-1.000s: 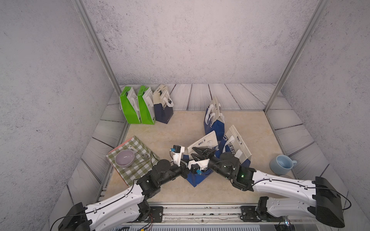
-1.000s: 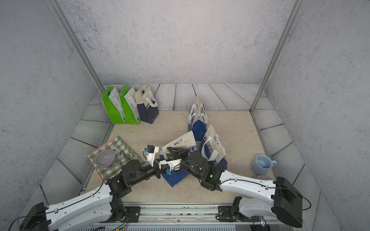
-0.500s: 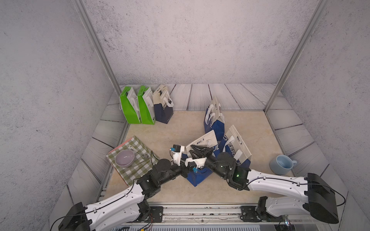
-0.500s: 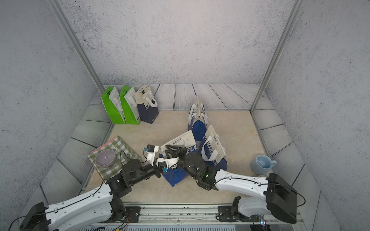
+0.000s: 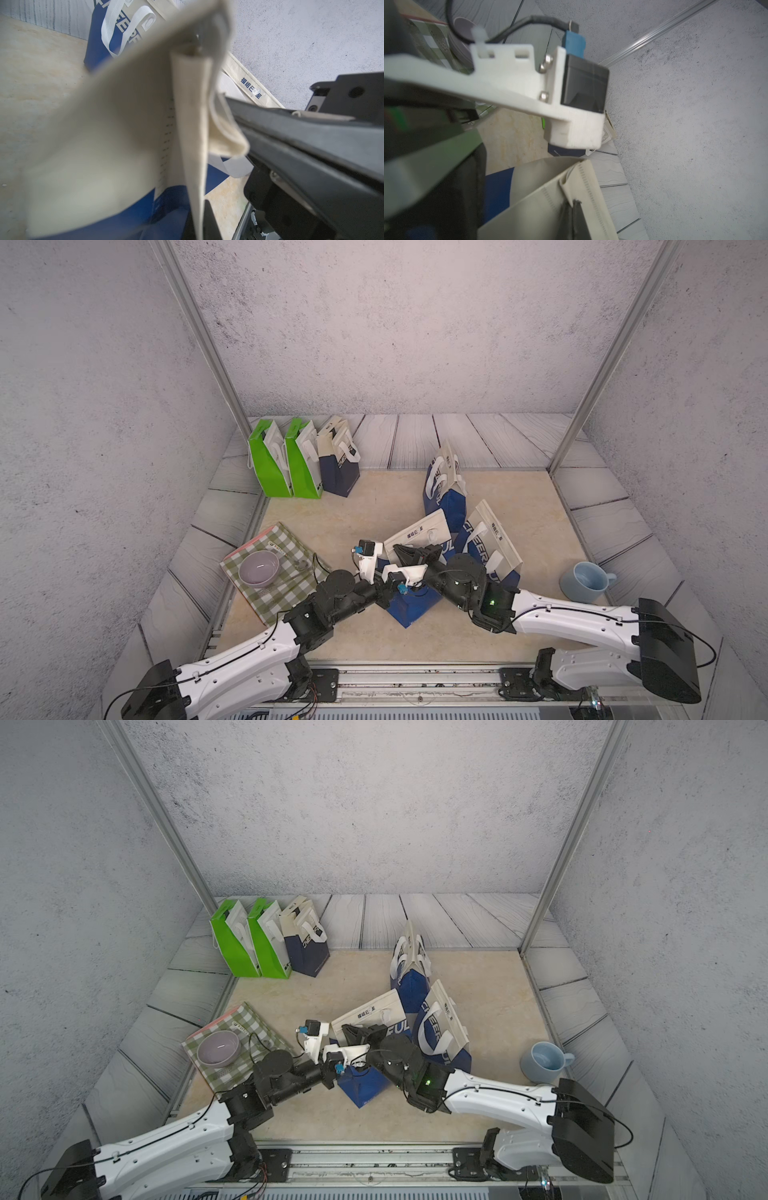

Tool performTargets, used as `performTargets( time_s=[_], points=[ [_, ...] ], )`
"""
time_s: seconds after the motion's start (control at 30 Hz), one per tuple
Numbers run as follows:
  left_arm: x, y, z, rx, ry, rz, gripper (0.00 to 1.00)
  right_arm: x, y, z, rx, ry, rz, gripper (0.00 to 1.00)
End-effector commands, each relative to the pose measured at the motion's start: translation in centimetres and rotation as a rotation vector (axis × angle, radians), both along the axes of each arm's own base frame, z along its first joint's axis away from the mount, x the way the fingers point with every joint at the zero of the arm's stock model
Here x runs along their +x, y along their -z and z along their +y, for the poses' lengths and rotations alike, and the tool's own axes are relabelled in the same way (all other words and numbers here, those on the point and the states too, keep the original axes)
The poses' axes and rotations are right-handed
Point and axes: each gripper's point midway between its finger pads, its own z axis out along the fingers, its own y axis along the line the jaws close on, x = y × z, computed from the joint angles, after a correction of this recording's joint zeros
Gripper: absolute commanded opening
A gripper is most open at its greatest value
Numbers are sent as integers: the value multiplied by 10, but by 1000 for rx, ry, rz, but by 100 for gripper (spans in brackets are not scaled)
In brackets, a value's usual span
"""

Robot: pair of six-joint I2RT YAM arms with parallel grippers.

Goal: Open the takeout bag
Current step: Open the takeout bag at the center of the board.

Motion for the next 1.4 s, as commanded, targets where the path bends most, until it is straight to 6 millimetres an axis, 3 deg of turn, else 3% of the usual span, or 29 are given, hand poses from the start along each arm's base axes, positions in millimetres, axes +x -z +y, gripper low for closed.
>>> performTargets(
  time_s=[0.0, 0.8, 1.37],
  points=[
    [-8, -31, -6, -58, 48, -69, 0, 1, -24, -3, 60, 7, 55, 0],
    [-8, -18, 4, -8, 18, -77, 0, 4, -36, -19, 151, -27, 517, 0],
    [-6, -11, 6, 32, 5, -84, 0, 5, -34, -22, 146, -41, 723, 0]
  ],
)
